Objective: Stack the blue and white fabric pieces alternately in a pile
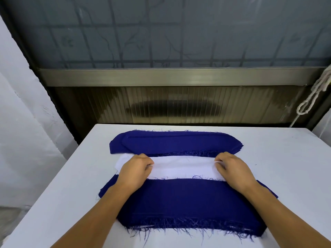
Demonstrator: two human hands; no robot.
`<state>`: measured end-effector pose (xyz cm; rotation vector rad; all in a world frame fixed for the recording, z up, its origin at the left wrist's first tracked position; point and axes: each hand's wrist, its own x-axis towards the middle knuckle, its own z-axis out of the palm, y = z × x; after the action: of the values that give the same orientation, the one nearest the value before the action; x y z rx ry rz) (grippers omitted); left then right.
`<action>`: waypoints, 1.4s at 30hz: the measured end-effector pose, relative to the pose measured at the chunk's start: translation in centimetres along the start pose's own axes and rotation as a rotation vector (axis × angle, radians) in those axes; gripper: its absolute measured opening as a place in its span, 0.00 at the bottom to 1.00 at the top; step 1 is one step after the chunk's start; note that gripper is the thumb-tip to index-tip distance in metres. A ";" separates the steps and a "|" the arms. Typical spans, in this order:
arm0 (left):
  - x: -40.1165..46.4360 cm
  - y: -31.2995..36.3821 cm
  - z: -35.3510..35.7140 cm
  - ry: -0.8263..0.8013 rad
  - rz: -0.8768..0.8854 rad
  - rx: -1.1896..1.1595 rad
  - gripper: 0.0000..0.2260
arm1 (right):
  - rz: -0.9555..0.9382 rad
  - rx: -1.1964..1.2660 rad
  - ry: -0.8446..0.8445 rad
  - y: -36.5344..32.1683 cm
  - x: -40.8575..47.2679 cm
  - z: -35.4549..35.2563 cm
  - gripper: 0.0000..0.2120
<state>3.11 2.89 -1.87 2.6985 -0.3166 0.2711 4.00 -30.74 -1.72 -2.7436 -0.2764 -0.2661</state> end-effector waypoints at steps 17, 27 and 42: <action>-4.6 -0.9 -11.1 -0.416 -0.075 -0.355 0.05 | 0.097 0.446 -0.376 -1.2 -6.1 -9.6 0.06; -5.0 -0.1 -9.4 0.165 0.036 -0.324 0.08 | -0.140 0.180 0.298 -2.2 -7.0 -8.7 0.08; -11.3 -2.6 -4.5 0.042 0.322 -0.110 0.08 | -0.435 0.064 0.354 0.1 -13.5 -2.5 0.18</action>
<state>-7.62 9.09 -1.44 2.5214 -0.7334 0.3901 -9.35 -33.84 -2.46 -2.4860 -0.7634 -0.8285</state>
